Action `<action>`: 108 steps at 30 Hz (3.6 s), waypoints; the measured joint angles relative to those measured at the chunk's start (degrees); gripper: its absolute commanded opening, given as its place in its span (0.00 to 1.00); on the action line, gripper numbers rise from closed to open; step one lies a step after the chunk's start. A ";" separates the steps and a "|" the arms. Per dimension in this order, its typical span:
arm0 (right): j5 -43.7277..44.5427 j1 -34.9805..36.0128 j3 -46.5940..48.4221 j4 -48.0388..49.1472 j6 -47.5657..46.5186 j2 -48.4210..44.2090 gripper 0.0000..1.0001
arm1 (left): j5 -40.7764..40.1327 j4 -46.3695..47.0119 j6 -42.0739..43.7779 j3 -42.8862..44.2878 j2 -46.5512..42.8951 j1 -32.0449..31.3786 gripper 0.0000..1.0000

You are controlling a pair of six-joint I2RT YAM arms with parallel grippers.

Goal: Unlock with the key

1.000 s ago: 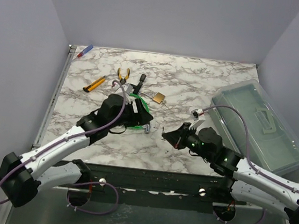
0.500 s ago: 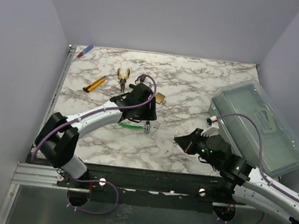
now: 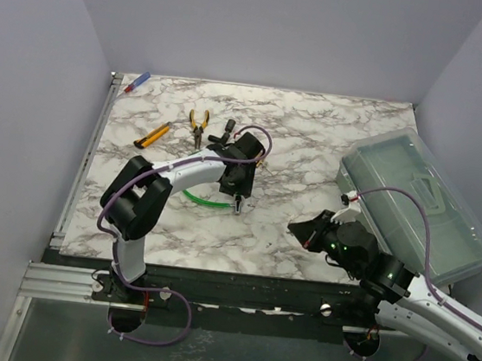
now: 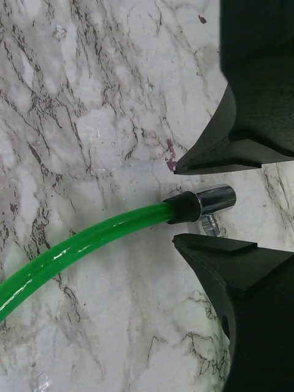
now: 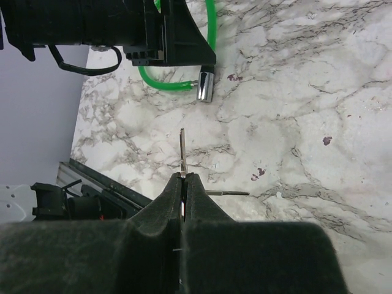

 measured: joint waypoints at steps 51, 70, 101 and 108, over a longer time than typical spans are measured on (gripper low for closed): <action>-0.55 0.00 -1.92 0.11 2.10 0.55 0.01 | 1.33 1.49 -13.53 -0.33 -2.08 -2.14 0.00; -15.43 -0.35 0.46 18.69 2.05 20.26 0.01 | 5.81 6.67 -15.76 -8.26 -17.38 -0.83 0.00; -36.24 -11.34 -5.05 53.42 10.34 38.12 0.00 | 8.07 12.13 -18.64 -13.14 -23.17 0.94 0.00; -37.86 -12.81 -4.28 53.94 10.43 39.36 0.00 | 8.33 12.52 -18.86 -13.57 -24.65 1.01 0.00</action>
